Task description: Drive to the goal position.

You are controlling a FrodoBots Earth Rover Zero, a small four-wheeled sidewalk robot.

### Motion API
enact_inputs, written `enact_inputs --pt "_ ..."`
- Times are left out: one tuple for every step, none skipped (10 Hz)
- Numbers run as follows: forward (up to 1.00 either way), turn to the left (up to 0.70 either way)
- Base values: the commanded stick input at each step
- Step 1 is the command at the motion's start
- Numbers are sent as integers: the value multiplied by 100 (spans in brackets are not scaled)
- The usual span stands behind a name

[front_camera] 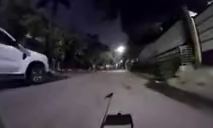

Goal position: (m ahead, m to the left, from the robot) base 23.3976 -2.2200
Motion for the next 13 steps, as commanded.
enact_inputs --pt "100 0" --pt "100 0" --pt "100 0" --pt "100 -5" --pt "100 -25" --pt "100 -40" --pt "100 -40" --pt "100 -17" --pt "100 0" --pt "100 0" --pt "100 0" --pt "100 0" --pt "100 0"
